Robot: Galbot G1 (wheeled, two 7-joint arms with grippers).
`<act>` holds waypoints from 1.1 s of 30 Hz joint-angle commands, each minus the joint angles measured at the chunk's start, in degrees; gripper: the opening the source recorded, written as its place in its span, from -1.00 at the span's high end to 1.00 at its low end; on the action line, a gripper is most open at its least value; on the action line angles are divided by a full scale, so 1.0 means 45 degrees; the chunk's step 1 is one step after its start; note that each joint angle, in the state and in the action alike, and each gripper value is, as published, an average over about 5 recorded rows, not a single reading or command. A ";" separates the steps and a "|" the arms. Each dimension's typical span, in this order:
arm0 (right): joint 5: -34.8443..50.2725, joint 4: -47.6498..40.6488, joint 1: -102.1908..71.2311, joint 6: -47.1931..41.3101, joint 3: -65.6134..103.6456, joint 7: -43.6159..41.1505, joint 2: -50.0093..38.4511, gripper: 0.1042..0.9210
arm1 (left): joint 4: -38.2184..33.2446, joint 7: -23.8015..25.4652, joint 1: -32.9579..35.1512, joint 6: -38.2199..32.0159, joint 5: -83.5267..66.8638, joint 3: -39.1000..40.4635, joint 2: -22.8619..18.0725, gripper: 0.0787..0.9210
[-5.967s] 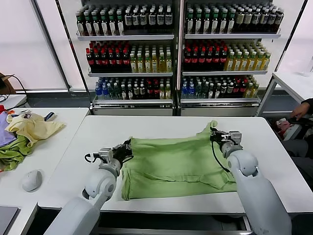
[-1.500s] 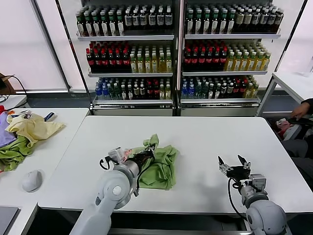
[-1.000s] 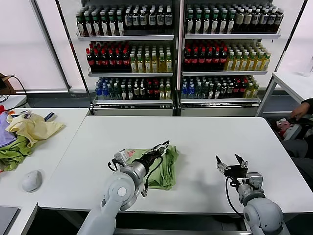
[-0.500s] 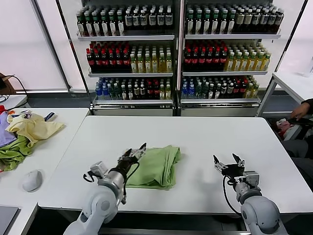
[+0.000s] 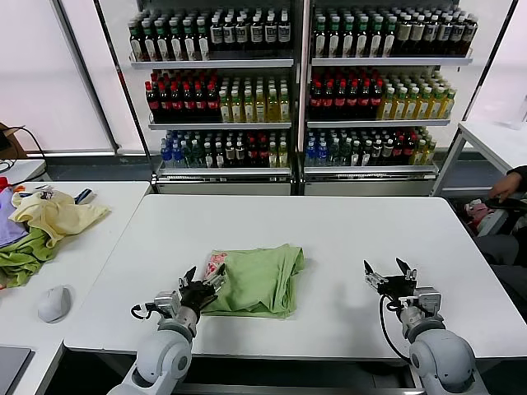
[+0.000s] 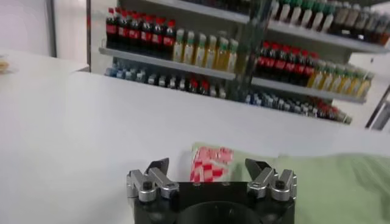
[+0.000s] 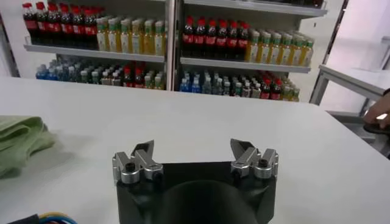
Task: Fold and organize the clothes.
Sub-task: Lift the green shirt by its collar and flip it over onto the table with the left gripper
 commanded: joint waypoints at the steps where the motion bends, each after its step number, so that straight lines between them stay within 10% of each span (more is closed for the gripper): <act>1: 0.0006 0.0004 0.0004 -0.0022 0.0034 0.0007 0.0009 -0.76 | 0.0706 -0.0012 -0.0069 0.0634 0.1296 0.0278 0.0100 -0.76; 33: 0.0058 0.0301 -0.0061 -0.0127 0.0259 0.0073 0.0057 -0.76 | -0.1113 0.0073 0.0093 0.1438 -0.8408 -0.3270 0.0484 0.91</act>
